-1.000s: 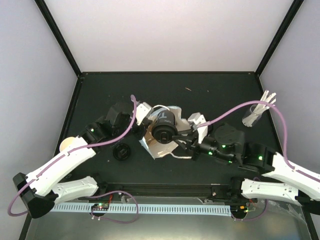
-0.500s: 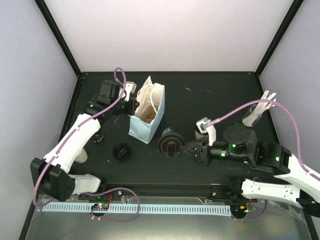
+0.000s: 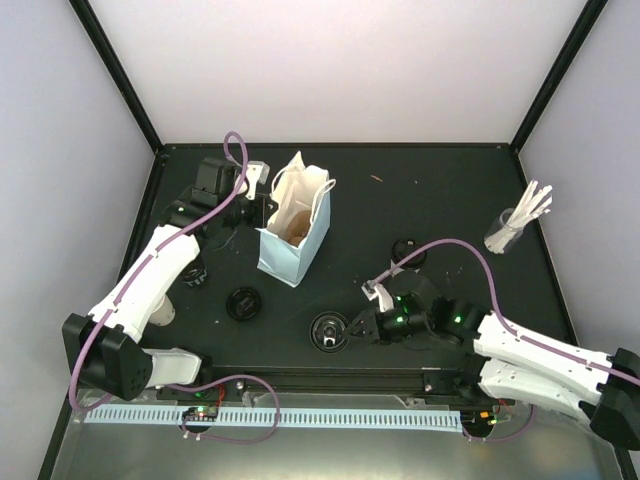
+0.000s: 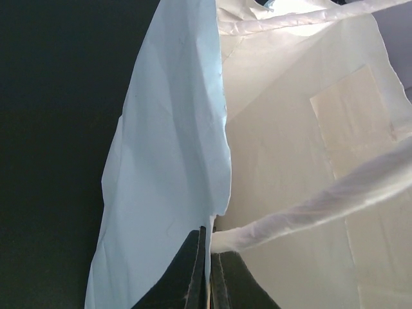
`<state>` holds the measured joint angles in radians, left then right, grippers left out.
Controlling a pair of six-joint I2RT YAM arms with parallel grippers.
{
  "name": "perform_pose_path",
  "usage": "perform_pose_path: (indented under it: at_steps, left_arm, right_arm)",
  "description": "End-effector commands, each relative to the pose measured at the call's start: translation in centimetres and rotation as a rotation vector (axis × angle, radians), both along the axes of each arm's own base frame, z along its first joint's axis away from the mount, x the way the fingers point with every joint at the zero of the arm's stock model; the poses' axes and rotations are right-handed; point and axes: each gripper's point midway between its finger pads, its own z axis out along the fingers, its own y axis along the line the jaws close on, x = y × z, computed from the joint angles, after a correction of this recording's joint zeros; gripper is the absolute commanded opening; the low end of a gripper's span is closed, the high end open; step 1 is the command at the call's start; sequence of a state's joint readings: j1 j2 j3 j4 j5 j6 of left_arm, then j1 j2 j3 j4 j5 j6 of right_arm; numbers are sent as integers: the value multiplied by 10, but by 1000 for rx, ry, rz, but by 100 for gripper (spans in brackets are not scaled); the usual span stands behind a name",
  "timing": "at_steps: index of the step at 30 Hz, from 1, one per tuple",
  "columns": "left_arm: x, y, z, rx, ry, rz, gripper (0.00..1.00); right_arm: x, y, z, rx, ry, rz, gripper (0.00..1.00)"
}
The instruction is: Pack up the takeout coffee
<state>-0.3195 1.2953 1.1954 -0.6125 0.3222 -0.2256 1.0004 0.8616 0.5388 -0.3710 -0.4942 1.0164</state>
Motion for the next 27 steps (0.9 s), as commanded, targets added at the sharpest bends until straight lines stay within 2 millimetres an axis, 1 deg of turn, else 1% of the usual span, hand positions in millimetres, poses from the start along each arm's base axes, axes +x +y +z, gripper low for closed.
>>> perform_pose_path:
  at_steps: [1,7,15,18,20,22,24,26,27]
  left_arm:
    - [-7,3,5,-18,-2,-9,2]
    - [-11,2,4,-35,-8,-14,2]
    - [-11,1,2,-38,-2,-18,3]
    - [-11,1,-1,-37,4,-21,3]
    - [-12,1,-2,-37,8,-21,3]
    - [-13,2,-3,-35,10,-23,3]
    - [-14,3,-3,-33,9,-21,3]
    - [-15,3,-1,-31,6,-23,3]
    - [-15,4,0,-29,5,-22,3]
  right_arm:
    - [9,14,14,125,33,12,20]
    - [17,6,-15,103,100,-37,22]
    - [27,-2,-33,72,134,-84,24]
    - [29,-5,-45,39,142,-86,28]
    - [30,-8,-51,15,145,-86,36]
    - [34,-12,-55,-13,131,-95,56]
    - [38,-18,-56,-54,101,-107,67]
    - [43,-23,-51,-96,55,-110,77]
    - [46,-25,-45,-111,25,-108,79]
